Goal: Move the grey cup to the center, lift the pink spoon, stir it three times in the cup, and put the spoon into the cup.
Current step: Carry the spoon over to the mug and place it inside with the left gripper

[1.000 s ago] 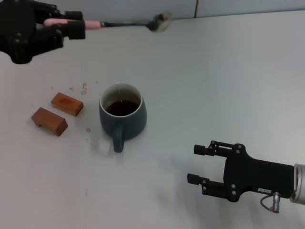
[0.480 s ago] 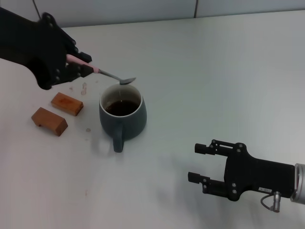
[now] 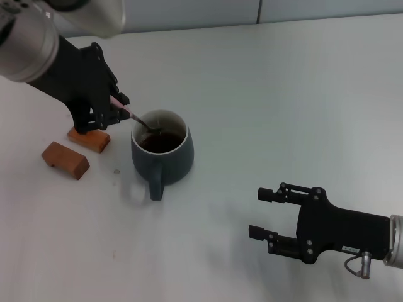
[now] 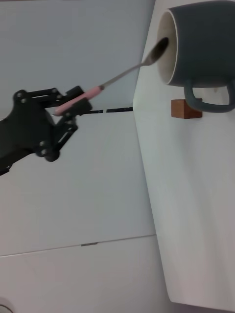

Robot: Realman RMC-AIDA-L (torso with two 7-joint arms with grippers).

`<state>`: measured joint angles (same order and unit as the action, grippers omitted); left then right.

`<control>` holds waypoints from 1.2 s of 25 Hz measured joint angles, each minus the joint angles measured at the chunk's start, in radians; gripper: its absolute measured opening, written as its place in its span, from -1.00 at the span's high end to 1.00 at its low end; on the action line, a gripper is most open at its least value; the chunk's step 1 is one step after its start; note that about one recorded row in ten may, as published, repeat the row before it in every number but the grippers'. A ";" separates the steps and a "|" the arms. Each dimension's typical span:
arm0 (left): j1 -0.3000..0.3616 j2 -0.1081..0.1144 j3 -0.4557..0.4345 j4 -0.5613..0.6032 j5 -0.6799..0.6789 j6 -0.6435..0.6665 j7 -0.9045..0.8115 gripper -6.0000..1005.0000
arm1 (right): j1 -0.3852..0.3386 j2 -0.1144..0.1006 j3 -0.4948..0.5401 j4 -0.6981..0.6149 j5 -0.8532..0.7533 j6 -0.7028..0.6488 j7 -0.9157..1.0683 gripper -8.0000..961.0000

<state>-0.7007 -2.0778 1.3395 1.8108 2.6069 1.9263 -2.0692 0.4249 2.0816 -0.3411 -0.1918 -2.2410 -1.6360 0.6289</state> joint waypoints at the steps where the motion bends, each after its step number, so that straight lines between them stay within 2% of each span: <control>1: -0.002 -0.001 0.020 -0.012 0.015 -0.013 -0.004 0.68 | 0.000 0.000 0.000 0.000 0.000 -0.001 0.000 -0.39; 6: -0.019 -0.001 0.057 -0.066 0.033 -0.049 -0.009 0.68 | -0.001 0.000 0.000 0.000 0.000 -0.004 0.000 -0.39; 8: -0.047 -0.001 0.077 -0.140 0.057 -0.076 -0.010 0.67 | -0.002 0.000 0.000 0.000 0.000 -0.003 0.000 -0.39; 14: -0.095 -0.001 0.088 -0.263 0.080 -0.115 -0.011 0.67 | -0.002 0.000 -0.001 0.000 0.000 -0.001 0.000 -0.39; 19: -0.114 -0.001 0.093 -0.300 0.099 -0.121 -0.011 0.66 | -0.002 0.000 -0.001 0.002 0.000 0.000 0.000 -0.39; 30: -0.118 -0.001 0.102 -0.306 0.094 -0.103 -0.011 0.65 | -0.002 0.000 -0.001 0.002 0.000 0.001 0.000 -0.39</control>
<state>-0.8191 -2.0788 1.4412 1.5049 2.7007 1.8230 -2.0801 0.4233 2.0816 -0.3421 -0.1902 -2.2412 -1.6351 0.6290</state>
